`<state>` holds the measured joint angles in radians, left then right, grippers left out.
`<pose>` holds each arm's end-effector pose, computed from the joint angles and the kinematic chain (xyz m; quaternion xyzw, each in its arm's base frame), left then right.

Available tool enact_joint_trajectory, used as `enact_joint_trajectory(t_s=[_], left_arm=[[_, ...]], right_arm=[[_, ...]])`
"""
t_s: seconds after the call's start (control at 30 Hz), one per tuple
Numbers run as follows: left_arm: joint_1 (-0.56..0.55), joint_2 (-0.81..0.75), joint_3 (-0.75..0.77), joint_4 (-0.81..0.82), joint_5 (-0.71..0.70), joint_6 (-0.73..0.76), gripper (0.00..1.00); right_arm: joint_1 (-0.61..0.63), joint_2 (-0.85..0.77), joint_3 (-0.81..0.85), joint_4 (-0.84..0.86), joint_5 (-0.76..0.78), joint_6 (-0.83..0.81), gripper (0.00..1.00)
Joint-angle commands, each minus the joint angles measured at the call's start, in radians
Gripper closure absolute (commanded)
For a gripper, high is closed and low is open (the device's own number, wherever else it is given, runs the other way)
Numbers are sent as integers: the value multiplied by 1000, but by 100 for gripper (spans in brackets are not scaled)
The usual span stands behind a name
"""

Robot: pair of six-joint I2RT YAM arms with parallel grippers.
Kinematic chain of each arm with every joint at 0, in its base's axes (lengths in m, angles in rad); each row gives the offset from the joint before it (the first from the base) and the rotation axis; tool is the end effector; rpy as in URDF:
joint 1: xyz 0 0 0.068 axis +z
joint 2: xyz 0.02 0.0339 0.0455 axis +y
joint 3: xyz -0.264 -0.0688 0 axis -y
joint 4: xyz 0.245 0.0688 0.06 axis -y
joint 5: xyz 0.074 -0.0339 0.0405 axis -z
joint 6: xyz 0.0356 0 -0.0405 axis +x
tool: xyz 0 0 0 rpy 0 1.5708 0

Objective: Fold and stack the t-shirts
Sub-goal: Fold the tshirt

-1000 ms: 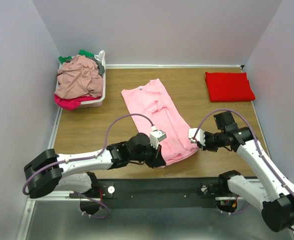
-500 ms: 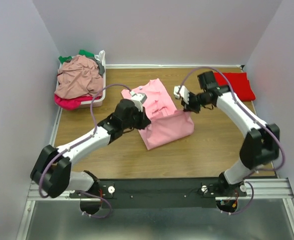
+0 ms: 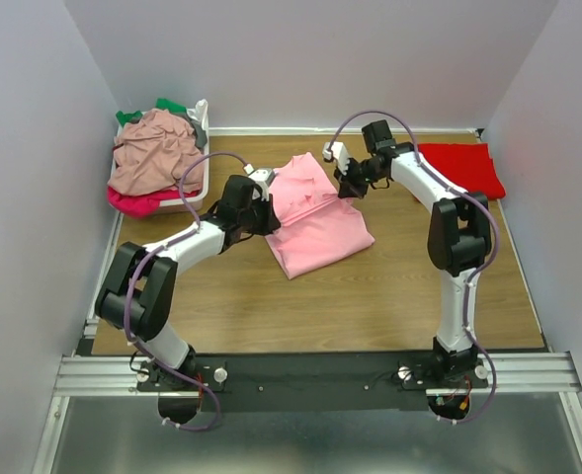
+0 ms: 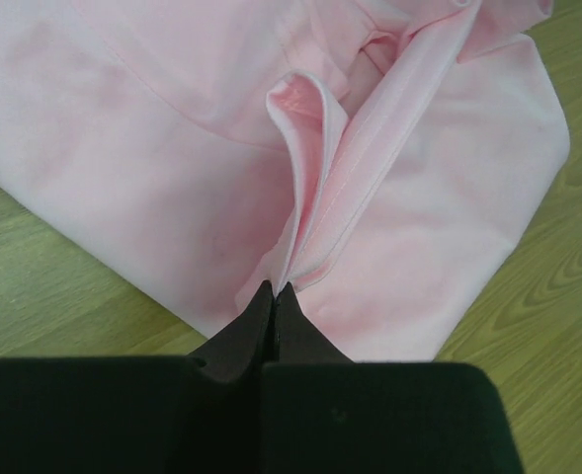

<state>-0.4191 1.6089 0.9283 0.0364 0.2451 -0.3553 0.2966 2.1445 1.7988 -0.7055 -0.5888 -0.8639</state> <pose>0.3116 -0.1483 0.2046 0.0829 0.8857 -0.2687 0.3694 0.4395 0.1550 0.2187 -0.5694 0.7326 0.2004 0.3145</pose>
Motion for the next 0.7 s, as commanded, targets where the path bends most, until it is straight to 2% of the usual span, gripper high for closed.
enact_joint_trajectory(t_s=[0.0,0.13,0.33,0.47,0.53,0.67], left_arm=[[5,-36,-8,13,62,35,100],[2,-131,-35,17,129,15,100],[-50,-312,-126,8,227,-45,100],[-177,-423,-221,22,241,-114,100],[-231,-452,-288,49,234,-168,100],[-340,-468,-384,132,203,-250,100]], right_arm=[[-1,-17,17,17,-13,34,99],[-1,-107,-91,26,21,22,100],[-2,-401,-347,24,47,-30,100],[-2,-616,-592,23,53,-55,99],[-1,-745,-669,23,50,-67,100],[-1,-894,-828,24,69,-81,99]])
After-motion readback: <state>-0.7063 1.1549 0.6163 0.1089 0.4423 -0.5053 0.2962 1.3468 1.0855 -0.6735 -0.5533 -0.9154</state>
